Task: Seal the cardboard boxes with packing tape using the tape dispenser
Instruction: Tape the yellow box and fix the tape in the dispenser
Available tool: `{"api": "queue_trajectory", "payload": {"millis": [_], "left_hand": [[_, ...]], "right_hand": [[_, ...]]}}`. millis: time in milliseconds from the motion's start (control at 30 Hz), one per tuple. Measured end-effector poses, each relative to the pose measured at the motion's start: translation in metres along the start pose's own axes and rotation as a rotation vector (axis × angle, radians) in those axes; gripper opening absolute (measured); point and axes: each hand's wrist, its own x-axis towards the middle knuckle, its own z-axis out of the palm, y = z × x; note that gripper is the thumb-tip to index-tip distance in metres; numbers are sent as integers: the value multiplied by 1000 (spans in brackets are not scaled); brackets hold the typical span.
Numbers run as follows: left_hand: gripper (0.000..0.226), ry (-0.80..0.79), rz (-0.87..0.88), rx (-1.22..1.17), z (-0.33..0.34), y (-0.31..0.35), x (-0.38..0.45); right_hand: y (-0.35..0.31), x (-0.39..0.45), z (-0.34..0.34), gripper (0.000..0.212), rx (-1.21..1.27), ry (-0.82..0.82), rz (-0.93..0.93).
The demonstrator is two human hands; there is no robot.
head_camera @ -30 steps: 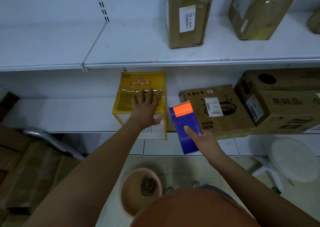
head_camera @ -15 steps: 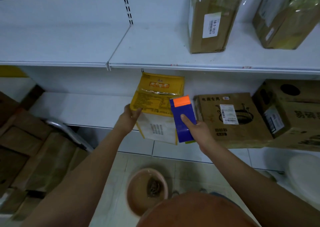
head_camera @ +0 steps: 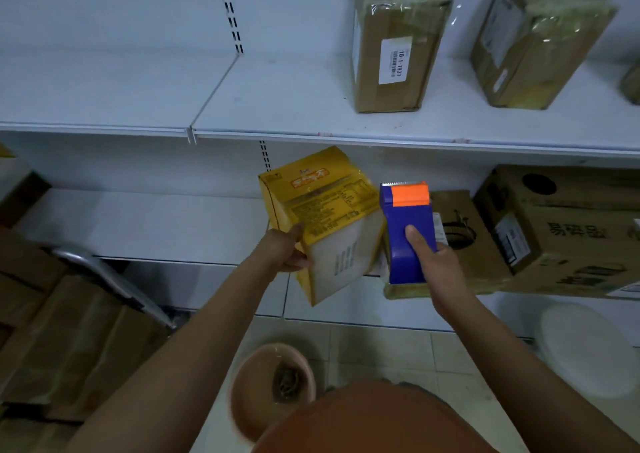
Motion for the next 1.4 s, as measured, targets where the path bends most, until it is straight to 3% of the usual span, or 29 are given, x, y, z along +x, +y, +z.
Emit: {"api": "queue_trajectory", "payload": {"millis": [100, 200, 333, 467, 567, 700, 767, 867, 1067, 1267, 1400], "left_hand": [[59, -130, -68, -125, 34, 13, -4], [56, -155, -80, -170, 61, 23, -3], [45, -293, -24, -362, 84, 27, -7], [50, -360, 39, -297, 94, 18, -7], [50, -352, 49, -204, 89, 15, -6], [43, -186, 66, -187, 78, 16, -1], [61, -122, -13, -304, 73, 16, 0], [82, -190, -120, -447, 66, 14, -2], [73, -281, -233, -735, 65, 10, 13], [67, -315, -150, -715, 109, 24, 20], [65, -298, -109, -508, 120, 49, 19]], "right_hand": [[8, -5, -6, 47, 30, -43, 10], [12, -8, -12, 51, 2, -73, 13], [11, -12, -26, 25, -137, -100, -63], [14, -17, -43, 11, -406, -130, -255], [14, -21, -53, 21, -709, -107, -402], [17, -18, -60, 40, -910, -83, -564], [20, -17, -60, 39, -940, -77, -617], [26, -15, -59, 51, -985, -39, -669], [40, -9, -61, 56, -1042, 15, -736], [44, 2, -74, 53, -1175, 121, -880], [37, 8, -86, 44, -1174, 141, -996]]}}
